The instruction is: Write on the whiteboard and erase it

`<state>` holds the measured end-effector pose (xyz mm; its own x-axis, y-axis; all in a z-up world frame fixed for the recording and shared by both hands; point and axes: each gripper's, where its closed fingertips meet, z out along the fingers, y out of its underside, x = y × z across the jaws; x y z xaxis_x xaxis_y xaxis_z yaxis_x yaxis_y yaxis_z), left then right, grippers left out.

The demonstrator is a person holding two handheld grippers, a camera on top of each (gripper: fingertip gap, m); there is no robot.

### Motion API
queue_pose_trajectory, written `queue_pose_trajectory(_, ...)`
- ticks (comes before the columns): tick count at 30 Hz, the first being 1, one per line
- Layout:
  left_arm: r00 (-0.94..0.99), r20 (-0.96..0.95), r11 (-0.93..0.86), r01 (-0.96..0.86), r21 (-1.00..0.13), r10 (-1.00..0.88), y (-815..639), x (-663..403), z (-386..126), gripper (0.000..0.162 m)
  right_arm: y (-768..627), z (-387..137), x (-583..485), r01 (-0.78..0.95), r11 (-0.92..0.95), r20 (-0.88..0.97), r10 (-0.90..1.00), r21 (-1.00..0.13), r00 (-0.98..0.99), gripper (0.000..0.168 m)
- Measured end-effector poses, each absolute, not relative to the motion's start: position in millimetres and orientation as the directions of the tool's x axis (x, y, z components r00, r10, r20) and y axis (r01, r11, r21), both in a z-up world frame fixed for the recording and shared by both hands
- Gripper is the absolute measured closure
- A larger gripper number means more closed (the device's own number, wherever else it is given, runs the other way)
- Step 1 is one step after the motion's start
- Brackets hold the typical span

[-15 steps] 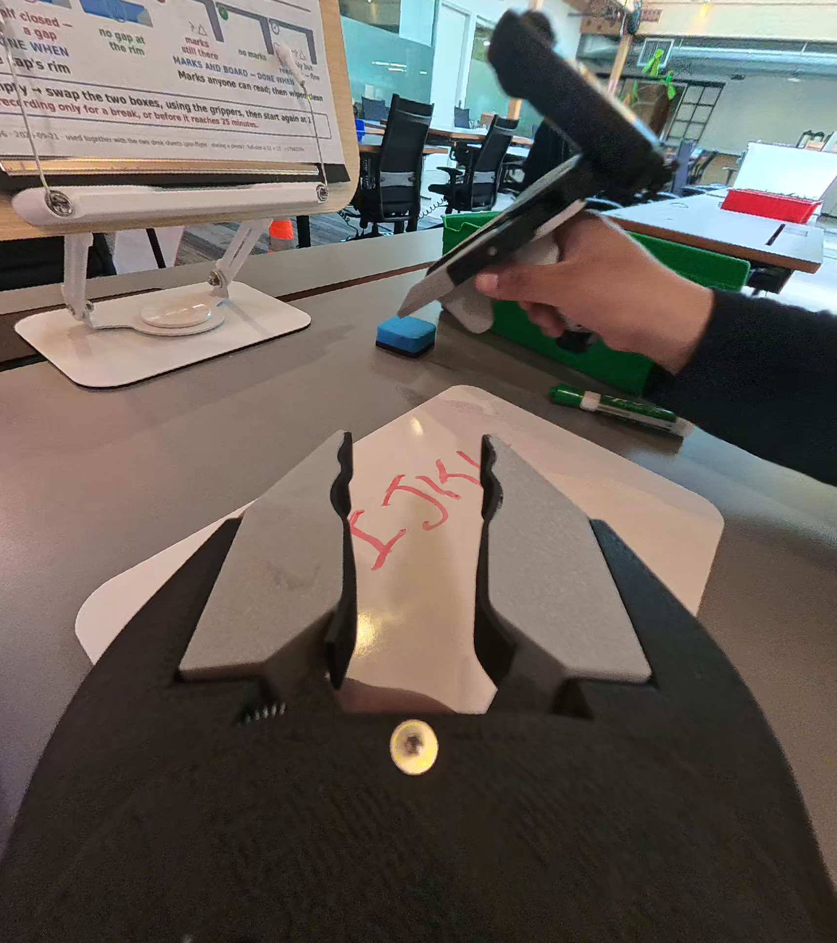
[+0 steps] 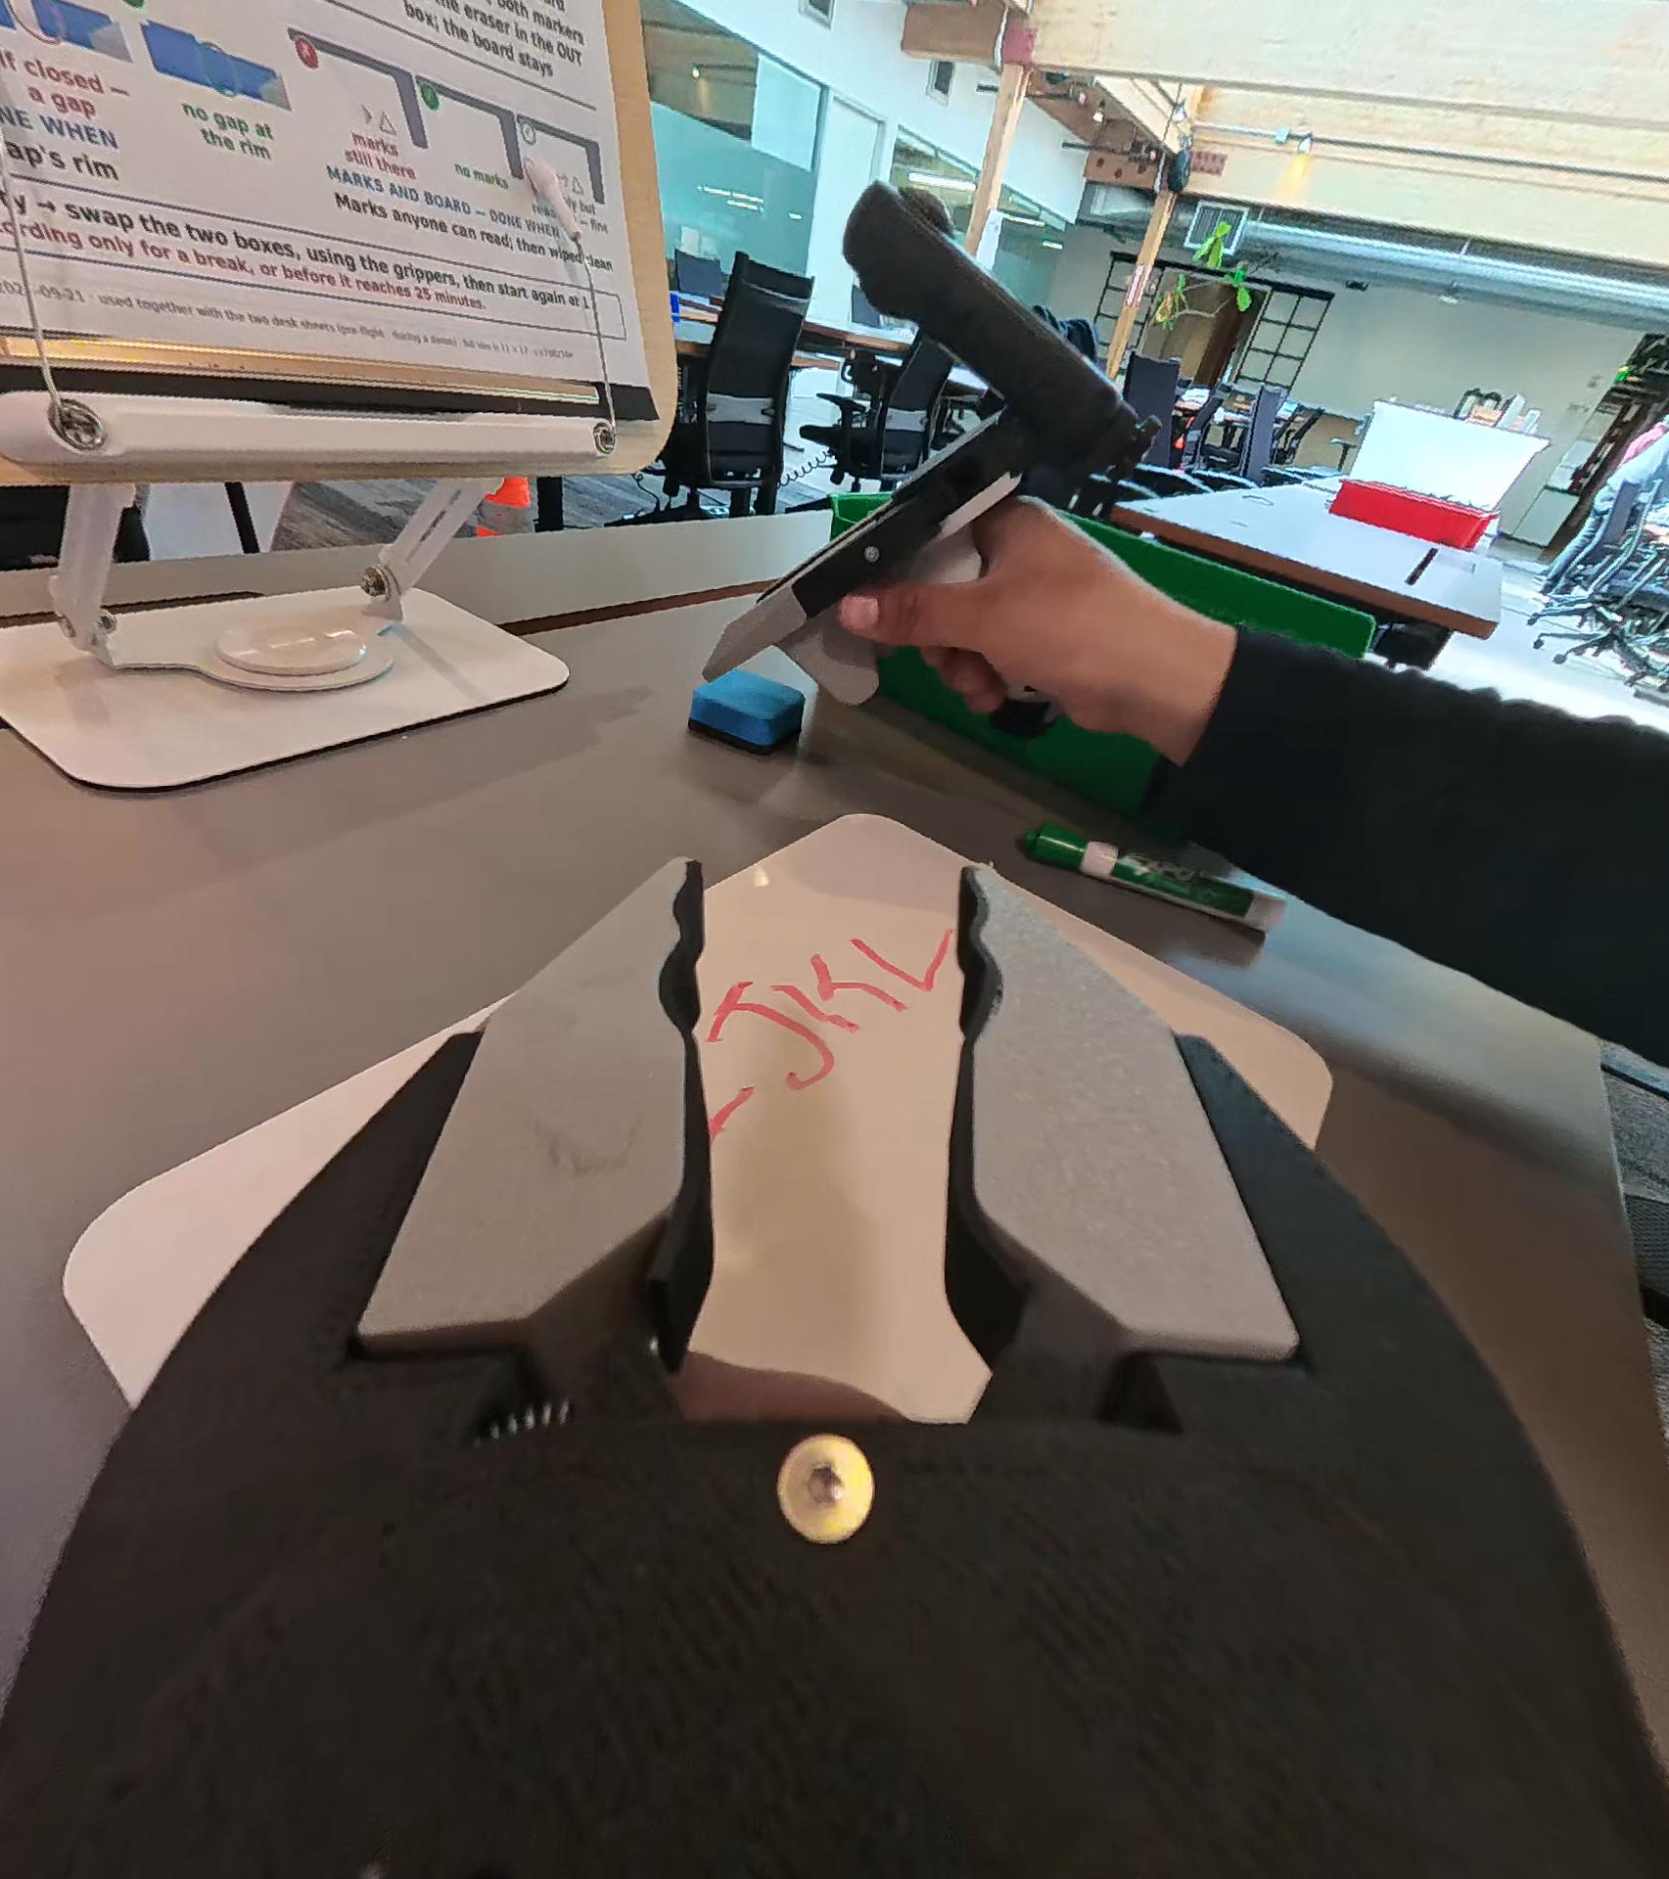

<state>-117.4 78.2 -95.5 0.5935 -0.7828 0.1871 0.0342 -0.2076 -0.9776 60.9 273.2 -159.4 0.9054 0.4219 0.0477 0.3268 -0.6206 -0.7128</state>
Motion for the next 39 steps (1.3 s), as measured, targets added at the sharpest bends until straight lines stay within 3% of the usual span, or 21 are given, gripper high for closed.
queue_pose_trajectory(9, 0.604, 0.178, -0.214, 0.013, -0.977, -0.777, 80.3, -117.5, -101.6, 0.114, 268.3, -165.8, 62.5, 0.289, -0.666, -0.061, 0.45, -0.687, 0.891, 0.098)
queue_pose_trajectory(15, 0.601, 0.191, -0.223, 0.023, -0.975, -0.776, 81.1, -118.8, -101.7, 0.114, 274.5, -186.4, 67.5, 0.372, -0.665, 0.029, 0.467, -0.647, 0.884, 0.099)
queue_pose_trajectory(20, 0.601, 0.185, -0.224, 0.01, -0.974, -0.778, 81.0, -117.9, -104.0, 0.114, 287.9, -191.3, 89.2, 0.402, -0.682, 0.186, 0.37, -0.612, 0.91, 0.1)
queue_pose_trajectory(24, 0.596, 0.187, -0.229, 0.006, -0.974, -0.781, 80.4, -116.9, -105.1, 0.114, 293.8, -192.2, 97.1, 0.377, -0.688, 0.201, 0.326, -0.62, 0.924, 0.101)
queue_pose_trajectory(29, 0.595, 0.188, -0.227, 0.01, -0.974, -0.781, 80.3, -116.8, -104.0, 0.114, 298.1, -183.1, 98.7, 0.314, -0.67, 0.134, 0.307, -0.673, 0.942, 0.101)
queue_pose_trajectory(32, 0.594, 0.19, -0.228, 0.012, -0.974, -0.782, 80.4, -116.9, -103.6, 0.114, 291.1, -204.8, 96.7, 0.296, -0.749, 0.07, 0.318, -0.594, 0.946, 0.101)
queue_pose_trajectory(33, 0.596, 0.19, -0.229, 0.011, -0.973, -0.781, 80.7, -117.1, -104.1, 0.114, 292.2, -203.1, 92.4, 0.268, -0.741, 0.024, 0.322, -0.615, 0.946, 0.114)
queue_pose_trajectory(35, 0.599, 0.191, -0.229, 0.012, -0.973, -0.778, 81.4, -118.2, -104.3, 0.114, 291.2, -202.8, 96.6, 0.27, -0.744, 0.037, 0.314, -0.611, 0.949, 0.114)
queue_pose_trajectory(39, 0.603, 0.194, -0.227, 0.022, -0.974, -0.774, 82.3, -119.8, -102.0, 0.114, 258.8, -193.0, 62.2, 0.324, -0.723, -0.061, 0.45, -0.61, 0.891, 0.115)
